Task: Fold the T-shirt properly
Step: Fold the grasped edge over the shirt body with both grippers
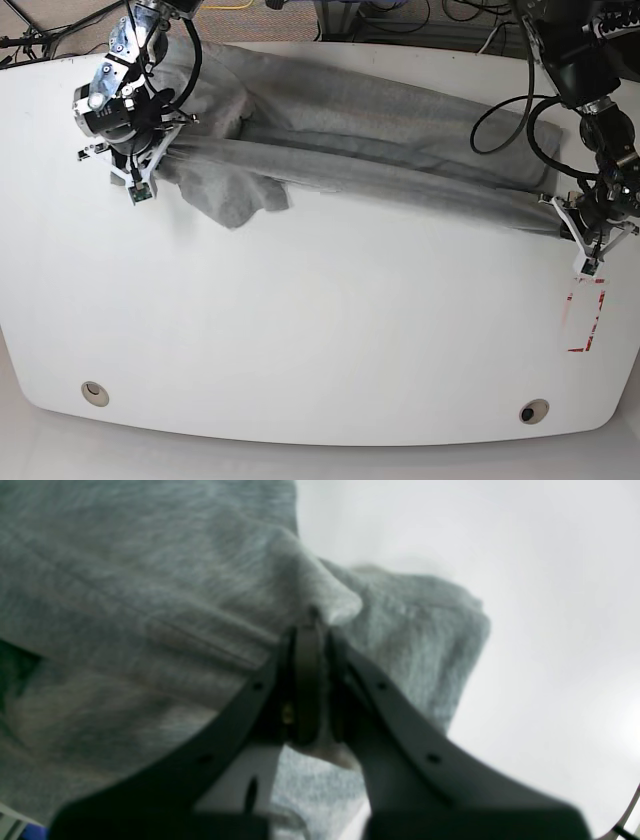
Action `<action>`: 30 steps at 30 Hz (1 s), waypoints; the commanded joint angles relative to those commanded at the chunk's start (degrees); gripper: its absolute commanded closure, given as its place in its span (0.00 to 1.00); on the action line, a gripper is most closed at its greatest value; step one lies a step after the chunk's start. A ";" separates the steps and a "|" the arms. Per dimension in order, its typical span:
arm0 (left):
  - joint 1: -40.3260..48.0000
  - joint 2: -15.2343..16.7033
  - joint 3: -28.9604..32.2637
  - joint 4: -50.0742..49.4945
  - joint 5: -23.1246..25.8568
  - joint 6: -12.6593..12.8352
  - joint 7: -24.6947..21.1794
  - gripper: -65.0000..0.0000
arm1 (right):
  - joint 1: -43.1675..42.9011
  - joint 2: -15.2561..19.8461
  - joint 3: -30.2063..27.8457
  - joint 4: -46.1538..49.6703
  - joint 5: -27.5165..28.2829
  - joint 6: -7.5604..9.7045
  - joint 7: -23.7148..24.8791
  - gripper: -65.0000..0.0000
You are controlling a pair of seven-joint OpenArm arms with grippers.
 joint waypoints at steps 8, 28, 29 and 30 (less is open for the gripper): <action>4.57 -0.18 0.09 3.60 0.00 0.00 1.14 0.96 | -3.16 -2.11 1.41 -0.26 0.18 0.00 -0.09 1.00; 3.96 2.02 0.97 7.21 0.09 0.00 5.19 0.75 | -5.27 -2.81 2.81 -0.26 -0.35 0.00 2.20 0.50; 3.43 2.64 1.41 7.82 0.09 0.00 5.89 0.72 | -5.27 -2.73 3.69 -0.26 -0.35 0.00 2.55 0.49; 2.81 3.34 2.02 8.79 0.09 0.00 6.68 0.68 | -5.01 -2.64 5.36 -0.26 -0.35 0.00 2.81 0.48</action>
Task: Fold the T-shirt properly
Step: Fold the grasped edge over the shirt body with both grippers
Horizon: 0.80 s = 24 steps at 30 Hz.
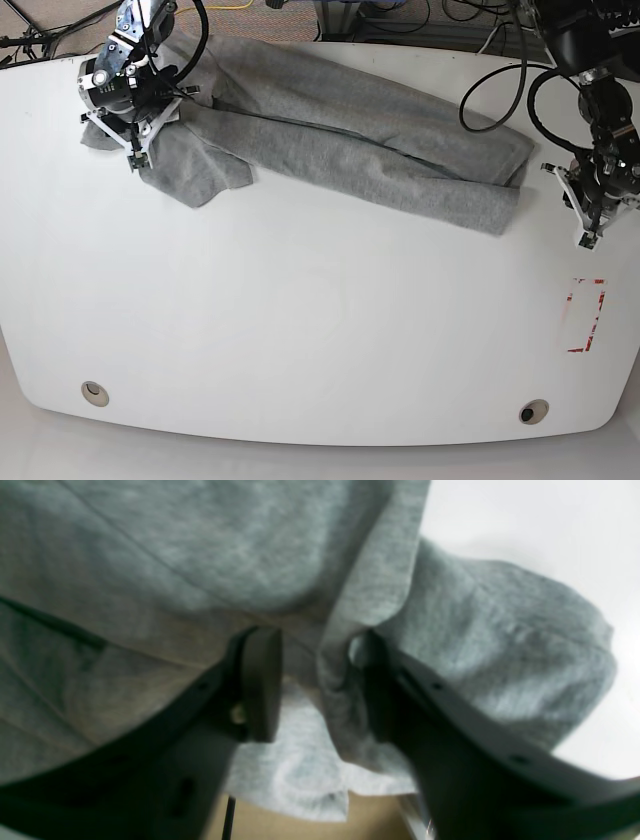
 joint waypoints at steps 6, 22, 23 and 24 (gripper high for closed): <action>-2.02 4.75 4.22 4.66 0.00 0.00 3.25 0.61 | 0.97 0.09 5.27 -0.09 0.26 0.00 0.35 0.48; 3.43 13.01 9.41 3.60 0.35 0.00 2.99 0.61 | 4.22 -1.41 19.43 0.18 0.70 0.00 4.04 0.48; 4.40 12.66 9.32 3.60 0.35 0.00 2.46 0.61 | 4.57 -1.41 19.87 0.00 1.41 0.00 4.04 0.48; 5.27 12.13 9.32 3.69 0.35 0.00 2.02 0.61 | 4.57 -1.41 19.87 0.00 2.20 0.00 4.04 0.48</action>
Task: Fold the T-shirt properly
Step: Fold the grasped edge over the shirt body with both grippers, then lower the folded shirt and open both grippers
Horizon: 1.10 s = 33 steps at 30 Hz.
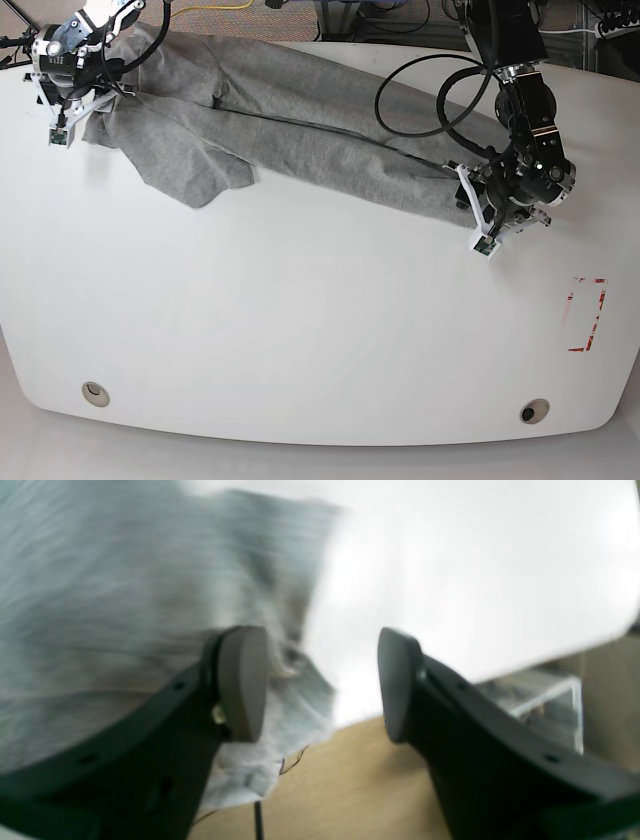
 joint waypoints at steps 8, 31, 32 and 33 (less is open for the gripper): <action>4.13 -3.96 -0.09 -1.58 0.00 0.00 -3.60 0.61 | 0.44 0.00 -0.53 -0.09 7.82 0.00 -2.90 0.49; 4.40 -8.79 -4.22 -3.78 -0.09 0.00 -3.78 0.61 | -5.45 0.79 -14.51 -11.52 3.78 0.00 -1.93 0.95; 4.40 -8.79 -4.48 -3.87 -0.09 0.00 -3.78 0.61 | -5.45 0.79 -14.51 -12.13 3.08 0.00 -1.05 0.95; 4.40 -8.79 -5.01 -3.87 -0.09 0.00 -3.78 0.61 | -5.36 0.79 -14.51 -13.98 1.85 0.00 1.14 0.95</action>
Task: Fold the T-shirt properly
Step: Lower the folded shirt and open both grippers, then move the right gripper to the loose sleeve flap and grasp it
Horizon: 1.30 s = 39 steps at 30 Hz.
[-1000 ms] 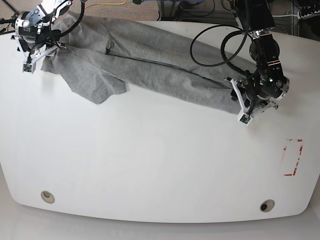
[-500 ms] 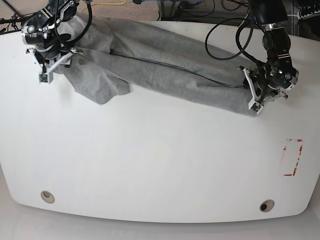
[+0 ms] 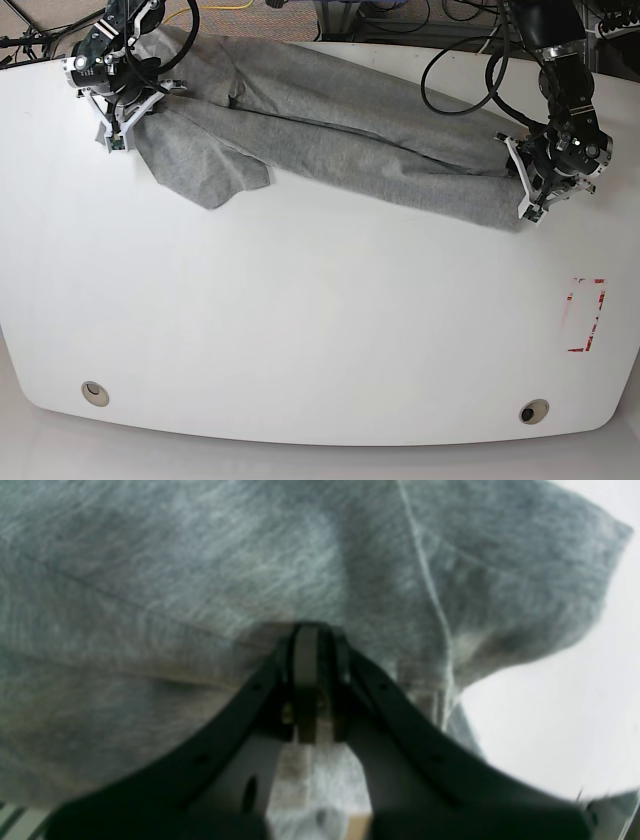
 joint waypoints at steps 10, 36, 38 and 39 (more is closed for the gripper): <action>1.93 -0.97 -1.58 -0.18 0.09 0.00 0.00 0.61 | 8.00 5.10 -3.52 -16.00 -4.40 0.00 7.21 0.95; 3.08 -2.20 -1.58 -0.18 0.09 0.00 -0.09 0.61 | 18.37 6.95 -10.46 -0.97 -3.87 0.00 1.67 0.44; 3.08 -2.20 -1.58 -0.18 0.00 0.00 -0.09 0.61 | 19.34 6.95 -10.55 -0.18 -3.87 0.00 1.58 0.40; 3.08 -2.20 -1.58 -0.18 0.00 0.00 -0.09 0.61 | 19.96 6.95 -10.64 -0.09 -3.87 0.00 1.58 0.38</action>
